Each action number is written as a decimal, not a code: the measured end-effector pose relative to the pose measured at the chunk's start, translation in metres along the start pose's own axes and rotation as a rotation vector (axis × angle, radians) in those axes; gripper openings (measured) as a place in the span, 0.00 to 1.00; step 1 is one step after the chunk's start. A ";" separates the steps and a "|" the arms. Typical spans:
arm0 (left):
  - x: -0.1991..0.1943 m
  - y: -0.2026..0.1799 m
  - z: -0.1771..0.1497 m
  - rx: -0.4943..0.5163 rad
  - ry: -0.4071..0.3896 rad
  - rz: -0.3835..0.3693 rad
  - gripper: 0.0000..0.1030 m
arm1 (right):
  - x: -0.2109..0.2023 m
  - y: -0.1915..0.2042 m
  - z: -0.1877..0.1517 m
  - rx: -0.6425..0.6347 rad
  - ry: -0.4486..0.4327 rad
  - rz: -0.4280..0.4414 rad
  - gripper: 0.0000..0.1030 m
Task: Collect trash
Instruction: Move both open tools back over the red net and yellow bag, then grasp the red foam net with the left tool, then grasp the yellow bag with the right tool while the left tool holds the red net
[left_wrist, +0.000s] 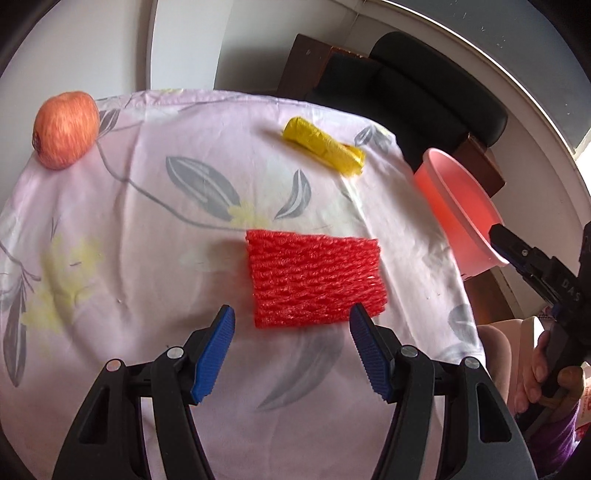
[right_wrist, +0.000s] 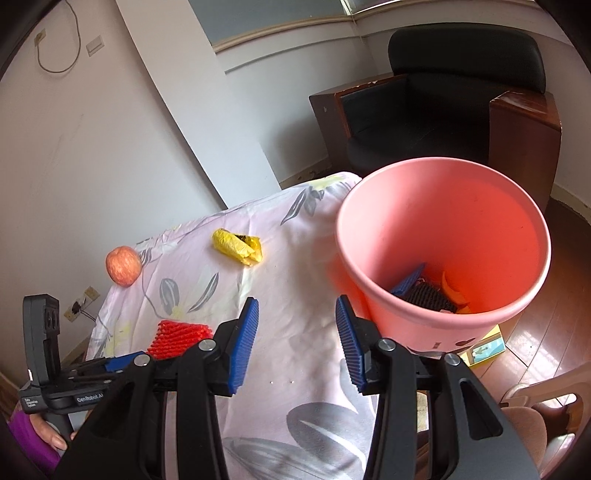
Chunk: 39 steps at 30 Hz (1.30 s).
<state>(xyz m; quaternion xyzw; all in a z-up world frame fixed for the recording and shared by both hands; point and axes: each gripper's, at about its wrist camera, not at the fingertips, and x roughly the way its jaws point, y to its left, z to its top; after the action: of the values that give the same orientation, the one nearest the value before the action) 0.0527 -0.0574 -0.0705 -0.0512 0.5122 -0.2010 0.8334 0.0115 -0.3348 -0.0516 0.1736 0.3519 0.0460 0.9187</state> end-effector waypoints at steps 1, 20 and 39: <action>0.002 0.000 0.000 -0.007 0.005 -0.002 0.61 | 0.001 0.000 0.000 0.000 0.003 -0.001 0.43; 0.000 0.023 0.012 -0.096 -0.092 -0.015 0.06 | 0.022 0.021 -0.010 -0.049 0.072 0.013 0.43; 0.000 0.058 0.013 -0.197 -0.150 0.136 0.06 | 0.071 0.093 0.007 -0.279 0.113 0.033 0.43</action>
<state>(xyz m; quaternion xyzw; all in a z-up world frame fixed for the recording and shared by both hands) 0.0803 -0.0061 -0.0812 -0.1128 0.4682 -0.0883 0.8719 0.0728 -0.2352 -0.0596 0.0472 0.3901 0.1195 0.9118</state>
